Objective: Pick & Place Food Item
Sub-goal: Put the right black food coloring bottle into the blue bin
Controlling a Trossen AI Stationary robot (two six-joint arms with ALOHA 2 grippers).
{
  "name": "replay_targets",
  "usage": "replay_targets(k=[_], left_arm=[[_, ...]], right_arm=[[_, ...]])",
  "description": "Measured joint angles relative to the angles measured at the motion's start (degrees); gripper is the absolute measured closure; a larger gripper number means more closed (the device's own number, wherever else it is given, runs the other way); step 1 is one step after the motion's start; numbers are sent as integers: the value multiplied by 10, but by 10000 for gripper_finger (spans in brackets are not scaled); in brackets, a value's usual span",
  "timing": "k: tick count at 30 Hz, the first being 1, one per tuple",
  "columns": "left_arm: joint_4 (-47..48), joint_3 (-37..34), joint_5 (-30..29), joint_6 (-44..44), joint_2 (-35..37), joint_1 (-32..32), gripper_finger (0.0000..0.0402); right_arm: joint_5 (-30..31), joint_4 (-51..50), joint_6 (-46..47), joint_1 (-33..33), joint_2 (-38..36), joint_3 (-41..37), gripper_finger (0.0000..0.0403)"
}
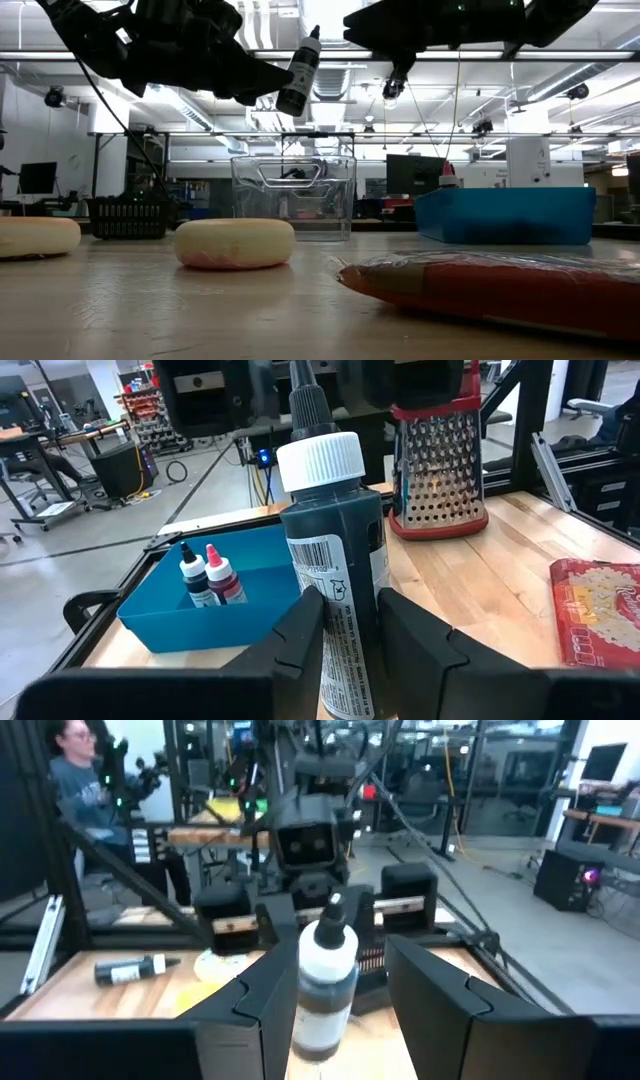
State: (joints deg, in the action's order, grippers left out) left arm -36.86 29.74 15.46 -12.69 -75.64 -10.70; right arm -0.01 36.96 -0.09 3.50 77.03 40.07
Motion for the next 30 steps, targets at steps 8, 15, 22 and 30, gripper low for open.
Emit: replay_targets(k=[8,15,22,30], left_arm=[[0,0,0,0,0,0,314],[5,0,0,-2,0,0,314],[14,-1,-2,-2,-1,0,314],[14,-2,-3,-2,-1,0,314]], right_arm=[[-5,27,-11,5,59,26,259],[-5,27,-19,5,109,81,259],[-5,-26,-19,6,150,138,265],[-2,-86,-25,6,152,175,297]])
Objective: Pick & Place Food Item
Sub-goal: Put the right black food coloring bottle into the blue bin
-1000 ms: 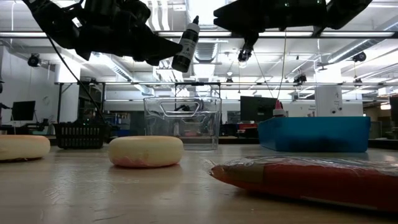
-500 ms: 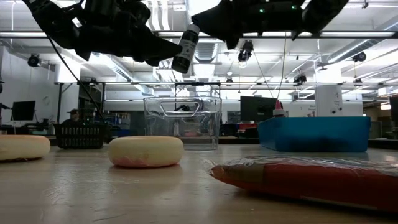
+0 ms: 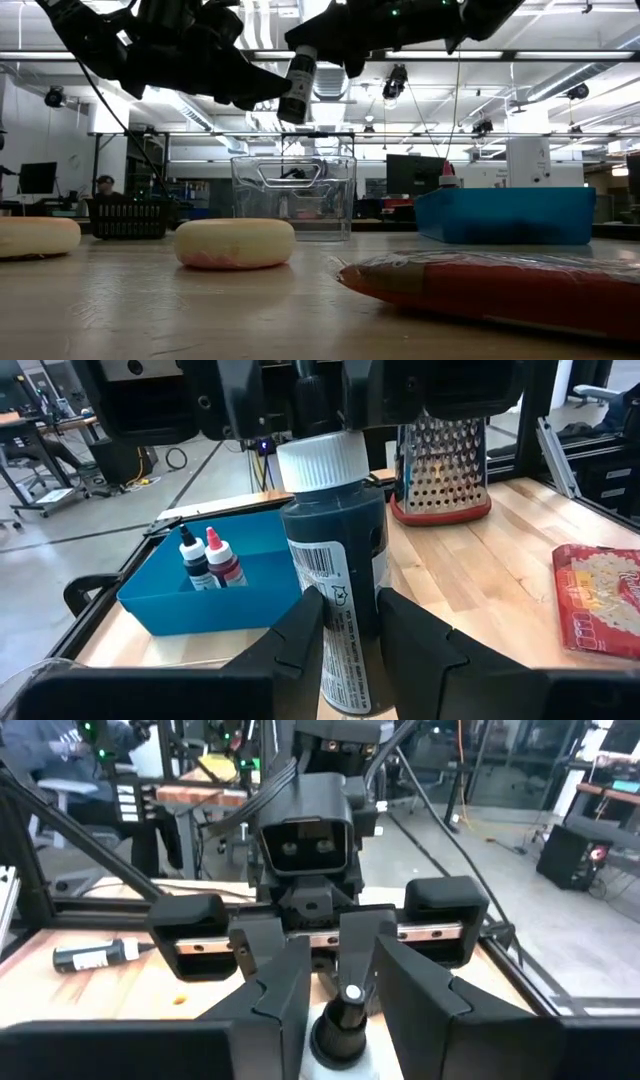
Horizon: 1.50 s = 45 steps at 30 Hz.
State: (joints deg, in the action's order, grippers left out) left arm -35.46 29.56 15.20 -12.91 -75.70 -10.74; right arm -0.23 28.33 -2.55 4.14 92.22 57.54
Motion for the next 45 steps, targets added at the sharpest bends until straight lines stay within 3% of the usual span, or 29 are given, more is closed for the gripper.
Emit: replay_targets(k=[10,45], left_arm=[[-2,1,-1,-1,0,0,314],[-5,3,-15,-2,1,0,314]], right_arm=[[0,-20,-2,0,-13,-1,370],[2,-29,-2,0,-26,2,371]])
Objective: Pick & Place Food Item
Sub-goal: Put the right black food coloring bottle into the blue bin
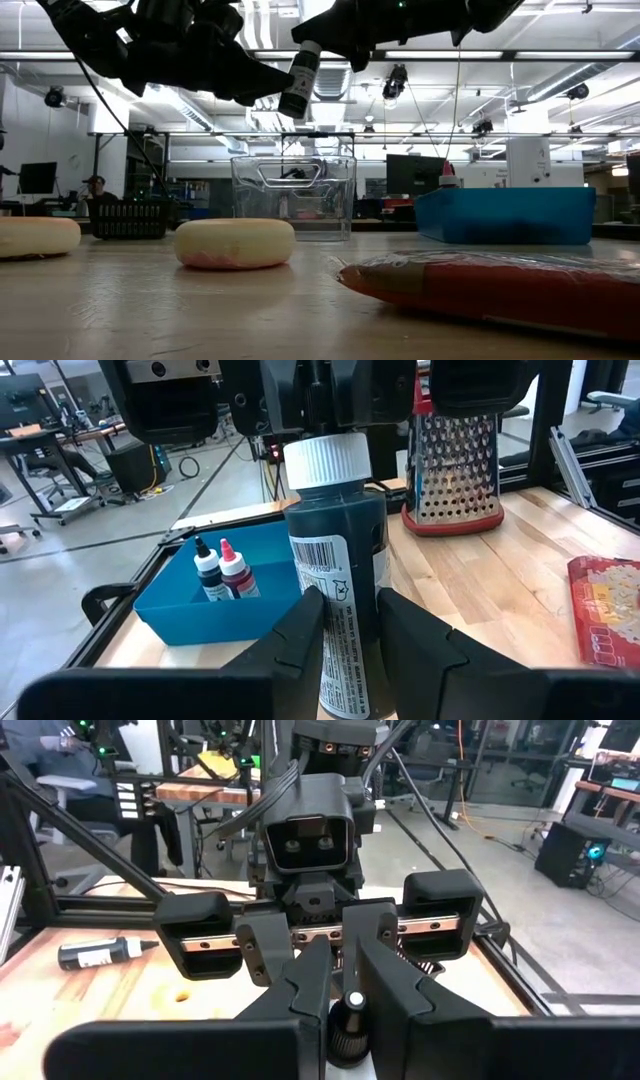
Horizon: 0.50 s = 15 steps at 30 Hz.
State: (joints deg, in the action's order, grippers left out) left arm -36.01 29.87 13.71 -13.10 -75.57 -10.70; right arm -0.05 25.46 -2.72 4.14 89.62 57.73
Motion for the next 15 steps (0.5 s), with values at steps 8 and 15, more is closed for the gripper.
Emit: replay_targets(k=[8,15], left_arm=[[1,0,0,1,0,0,314],[2,0,-5,38,0,0,312]], right_arm=[[0,0,2,0,0,0,371],[0,-1,3,0,-1,0,371]])
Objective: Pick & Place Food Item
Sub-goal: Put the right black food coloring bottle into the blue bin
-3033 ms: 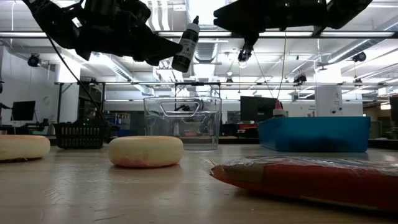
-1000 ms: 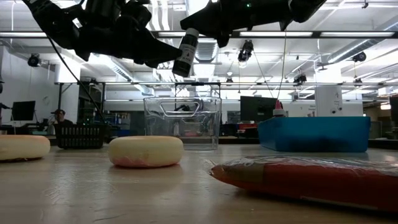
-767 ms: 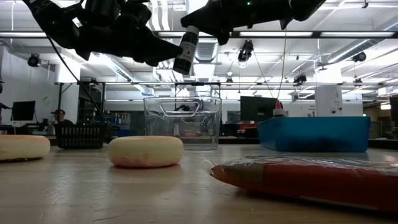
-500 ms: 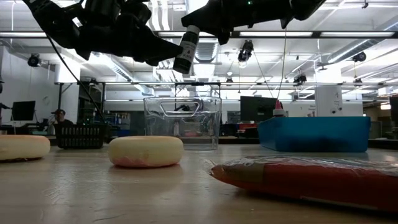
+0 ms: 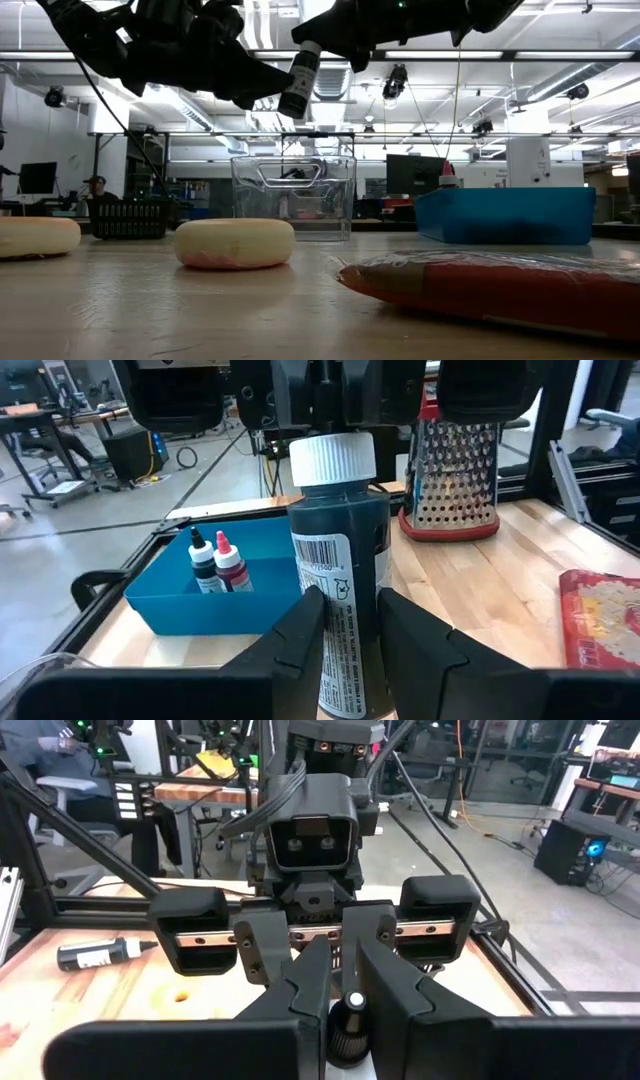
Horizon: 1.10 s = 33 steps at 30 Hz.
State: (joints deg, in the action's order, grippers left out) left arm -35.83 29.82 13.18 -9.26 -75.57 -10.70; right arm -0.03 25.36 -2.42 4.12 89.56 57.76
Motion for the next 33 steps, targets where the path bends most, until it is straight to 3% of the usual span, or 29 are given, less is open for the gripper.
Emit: replay_targets(k=[5,23,33], left_arm=[[-1,2,-3,27,0,0,284],[0,3,-8,83,0,1,100],[1,6,-9,76,7,1,89]], right_arm=[[0,0,-2,0,-1,1,370],[0,1,-2,0,-2,1,370],[2,-22,-2,0,-18,1,370]])
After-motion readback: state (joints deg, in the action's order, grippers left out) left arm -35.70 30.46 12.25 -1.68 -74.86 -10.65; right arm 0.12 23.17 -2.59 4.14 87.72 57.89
